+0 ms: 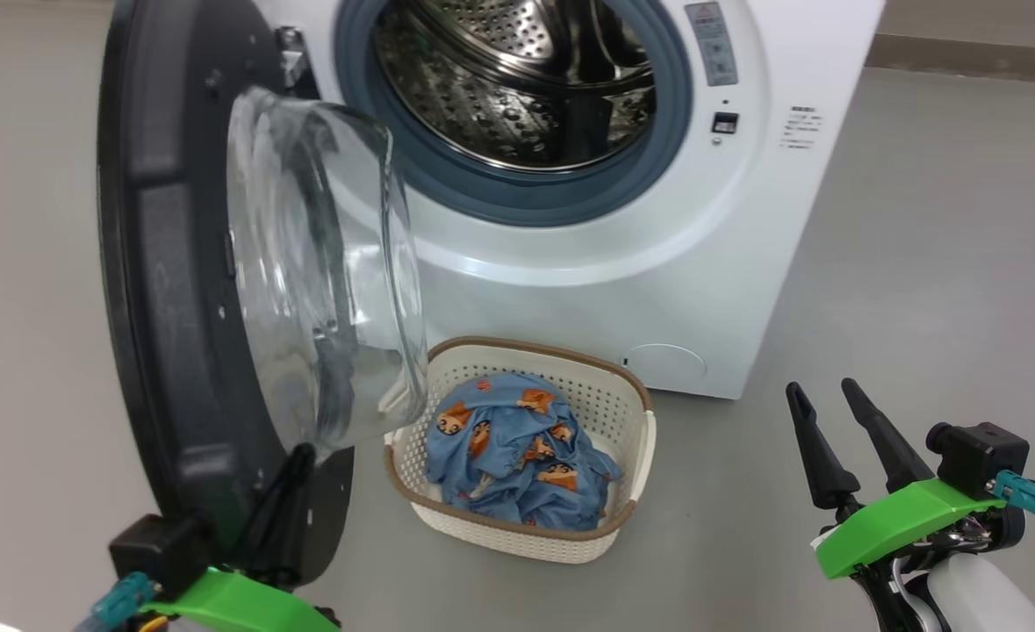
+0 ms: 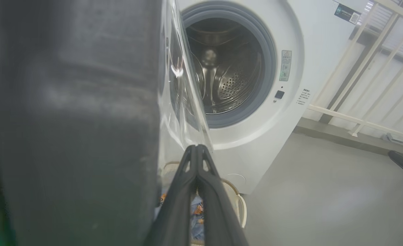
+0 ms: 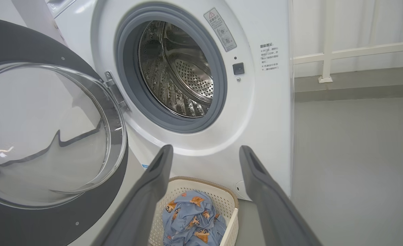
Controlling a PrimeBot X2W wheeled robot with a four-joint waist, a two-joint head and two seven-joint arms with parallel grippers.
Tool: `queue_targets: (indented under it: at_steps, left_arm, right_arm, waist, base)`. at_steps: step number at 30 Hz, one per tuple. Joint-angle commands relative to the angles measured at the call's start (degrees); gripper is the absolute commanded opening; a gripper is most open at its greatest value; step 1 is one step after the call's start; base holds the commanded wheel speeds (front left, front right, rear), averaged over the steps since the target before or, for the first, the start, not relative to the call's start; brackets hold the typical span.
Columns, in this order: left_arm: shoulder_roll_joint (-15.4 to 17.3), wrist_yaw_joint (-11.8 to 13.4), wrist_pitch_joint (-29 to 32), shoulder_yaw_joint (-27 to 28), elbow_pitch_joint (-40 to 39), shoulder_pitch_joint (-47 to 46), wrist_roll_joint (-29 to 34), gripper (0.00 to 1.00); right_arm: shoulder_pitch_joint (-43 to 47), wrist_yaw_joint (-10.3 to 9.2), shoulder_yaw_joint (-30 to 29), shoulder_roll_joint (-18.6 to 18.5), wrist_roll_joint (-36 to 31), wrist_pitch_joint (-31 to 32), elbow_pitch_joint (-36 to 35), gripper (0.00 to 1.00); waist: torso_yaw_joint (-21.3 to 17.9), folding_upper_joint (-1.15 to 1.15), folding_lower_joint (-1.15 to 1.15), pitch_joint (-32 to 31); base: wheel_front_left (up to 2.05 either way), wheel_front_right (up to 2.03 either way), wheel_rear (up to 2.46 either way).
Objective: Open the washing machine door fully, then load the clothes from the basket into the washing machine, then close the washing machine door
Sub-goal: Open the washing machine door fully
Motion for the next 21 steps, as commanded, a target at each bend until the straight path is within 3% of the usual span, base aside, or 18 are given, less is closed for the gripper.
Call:
queue_targets:
  at_steps: [1,10,21]
  left_arm:
    - [2.2,1.0,0.1,3.6,-1.7,-0.9,-0.4,0.0]
    - [5.6,3.1,2.0,7.4,-1.5,-1.8,-1.4,0.0]
    - [10.1,3.0,3.7,12.1,4.4,-7.0,-3.7,0.0]
  right_arm:
    - [-0.9,0.33,0.6,-0.3,-0.2,-0.7,-1.3,1.0]
    - [-0.9,0.33,0.3,0.2,-0.2,-0.7,-1.3,1.0]
    - [-2.1,0.33,-0.5,0.6,-0.9,-0.7,-1.3,1.0]
  waist:
    - [1.6,0.0,0.0,-0.1]
    - [4.7,0.0,0.0,0.3]
    - [6.6,0.0,0.0,2.5]
  base:
    - [0.0,0.0,0.0]
    - [0.0,0.0,0.0]
    - [0.0,0.0,0.0]
